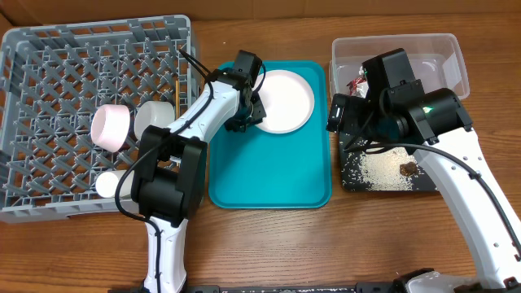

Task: Sort waste into correct bins and load items into the dishwasher
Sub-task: 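Reach the left gripper to the white plate and grasp its edge, then lift the white plate and carry it to the rack's left side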

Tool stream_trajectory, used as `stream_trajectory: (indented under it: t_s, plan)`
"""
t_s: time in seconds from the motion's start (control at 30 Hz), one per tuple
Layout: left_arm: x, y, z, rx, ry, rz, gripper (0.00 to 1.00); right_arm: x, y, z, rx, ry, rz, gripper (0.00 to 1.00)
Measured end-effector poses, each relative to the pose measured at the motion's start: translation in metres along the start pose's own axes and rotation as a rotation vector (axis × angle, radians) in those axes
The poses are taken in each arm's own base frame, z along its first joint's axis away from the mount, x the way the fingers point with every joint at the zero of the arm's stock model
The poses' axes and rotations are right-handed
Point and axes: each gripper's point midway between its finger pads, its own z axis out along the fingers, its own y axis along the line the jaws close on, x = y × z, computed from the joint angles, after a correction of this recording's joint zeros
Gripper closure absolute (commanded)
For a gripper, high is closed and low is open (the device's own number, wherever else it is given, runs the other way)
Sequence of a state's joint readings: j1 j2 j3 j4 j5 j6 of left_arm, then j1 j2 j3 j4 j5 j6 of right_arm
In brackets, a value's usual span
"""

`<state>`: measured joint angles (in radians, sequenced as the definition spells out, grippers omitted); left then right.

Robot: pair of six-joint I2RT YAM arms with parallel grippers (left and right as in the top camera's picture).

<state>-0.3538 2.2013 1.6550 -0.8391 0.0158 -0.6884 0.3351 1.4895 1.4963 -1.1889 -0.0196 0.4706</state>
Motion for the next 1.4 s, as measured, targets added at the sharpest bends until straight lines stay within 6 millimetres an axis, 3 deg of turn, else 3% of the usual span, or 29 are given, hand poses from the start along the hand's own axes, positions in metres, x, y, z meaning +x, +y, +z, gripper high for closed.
stream_trajectory:
  t_s: [0.1, 0.27, 0.4, 0.47, 0.57, 0.73, 0.83, 0.9, 1.17, 1.4]
  plan:
    - [0.009, 0.01, -0.002, -0.044, 0.038, 0.018, 0.95, 0.001, 0.0, 0.0, 0.001, 0.002, 0.0, 0.0]
    - [0.017, 0.017, -0.021, -0.093, 0.096, 0.045, 0.96, 0.001, -0.001, 0.0, 0.002, 0.006, 0.0, 0.0]
    - [0.005, 0.017, -0.062, -0.12, 0.057, 0.073, 0.96, 0.002, -0.001, 0.0, 0.002, 0.008, 0.0, 0.0]
    - [-0.005, 0.024, -0.098, -0.16, -0.011, 0.086, 0.96, 0.002, -0.001, 0.0, 0.003, 0.009, 0.001, 0.0]
    - [-0.02, 0.049, -0.17, -0.258, -0.181, 0.091, 0.96, 0.003, -0.001, 0.0, 0.005, 0.013, 0.001, 0.0]
    - [-0.02, 0.125, -0.301, -0.53, -0.482, 0.064, 0.96, 0.003, -0.002, 0.0, 0.006, 0.014, 0.001, 0.0]
    - [-0.009, 0.17, -0.35, -0.72, -0.557, 0.062, 0.96, 0.002, -0.001, 0.0, 0.002, 0.008, 0.001, 0.0]
    - [-0.012, 0.191, -0.372, -0.828, -0.6, 0.064, 0.96, 0.001, 0.0, 0.0, 0.0, 0.005, 0.0, 0.0]
    - [-0.031, 0.28, -0.406, -1.089, -0.629, -0.156, 0.96, 0.0, 0.0, 0.0, -0.001, 0.002, 0.0, 0.0]
    - [-0.063, 0.326, -0.409, -1.137, -0.68, -0.285, 0.96, -0.001, 0.001, 0.0, -0.004, -0.003, 0.0, 0.0]
